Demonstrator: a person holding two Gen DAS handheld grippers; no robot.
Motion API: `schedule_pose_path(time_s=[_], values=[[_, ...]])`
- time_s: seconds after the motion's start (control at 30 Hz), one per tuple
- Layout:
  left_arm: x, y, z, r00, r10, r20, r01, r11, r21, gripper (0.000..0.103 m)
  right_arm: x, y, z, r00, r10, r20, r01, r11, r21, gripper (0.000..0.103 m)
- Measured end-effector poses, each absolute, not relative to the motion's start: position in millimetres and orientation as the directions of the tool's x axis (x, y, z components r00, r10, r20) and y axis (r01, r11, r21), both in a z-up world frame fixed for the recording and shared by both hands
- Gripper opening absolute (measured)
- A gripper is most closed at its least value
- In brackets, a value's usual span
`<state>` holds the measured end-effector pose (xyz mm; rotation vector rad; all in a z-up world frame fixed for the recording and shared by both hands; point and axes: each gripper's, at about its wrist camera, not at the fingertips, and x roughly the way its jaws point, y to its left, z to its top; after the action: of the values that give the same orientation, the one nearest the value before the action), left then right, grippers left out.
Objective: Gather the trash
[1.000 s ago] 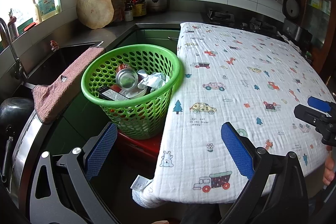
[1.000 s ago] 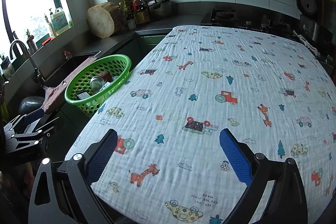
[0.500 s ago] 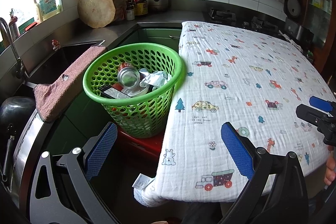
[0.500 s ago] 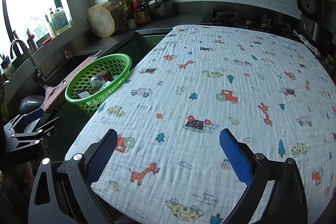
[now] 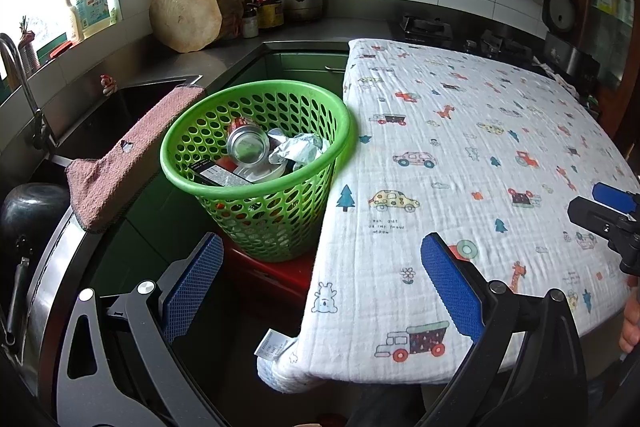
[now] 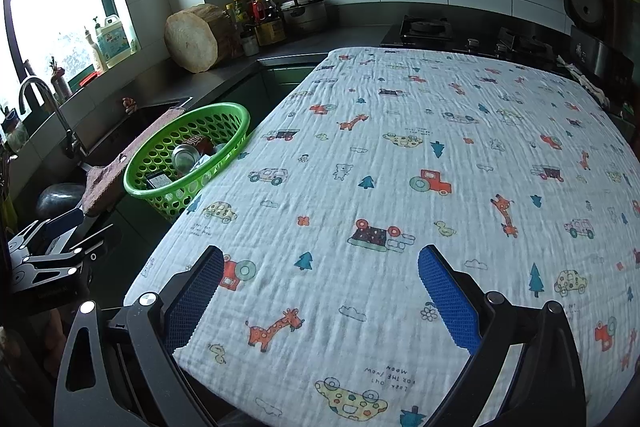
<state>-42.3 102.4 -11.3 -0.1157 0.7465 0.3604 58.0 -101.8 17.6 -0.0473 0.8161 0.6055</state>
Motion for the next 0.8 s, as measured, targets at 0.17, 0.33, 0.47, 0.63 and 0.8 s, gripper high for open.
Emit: schedule_pose_path(time_s=[0.17, 0.33, 0.47, 0.63, 0.8], values=[[-42.3, 102.1, -11.2, 0.677, 0.277, -0.681, -0.36, 0.933, 0.022, 0.098, 57.8, -101.5, 17.9, 0.527, 0.49, -0.695, -0.526, 0.83, 0.187, 0.094], [-42.7, 102.8, -10.8, 0.678, 0.278, -0.681, -0.361, 0.932, 0.021, 0.098, 57.6, -101.4, 17.8, 0.526, 0.49, -0.695, -0.525, 0.83, 0.187, 0.094], [-42.3, 102.8, -10.0, 0.677, 0.281, -0.68, -0.362, 0.932, 0.025, 0.098, 57.7, -101.1, 18.1, 0.528, 0.489, -0.695, -0.526, 0.83, 0.185, 0.094], [-42.8, 102.0, -9.5, 0.679, 0.282, -0.678, -0.362, 0.932, 0.024, 0.098, 57.6, -101.2, 16.3, 0.524, 0.489, -0.697, -0.528, 0.829, 0.185, 0.094], [-42.8, 101.7, -9.6, 0.679, 0.282, -0.678, -0.362, 0.932, 0.024, 0.098, 56.2, -101.3, 16.1, 0.524, 0.491, -0.696, -0.532, 0.827, 0.183, 0.094]])
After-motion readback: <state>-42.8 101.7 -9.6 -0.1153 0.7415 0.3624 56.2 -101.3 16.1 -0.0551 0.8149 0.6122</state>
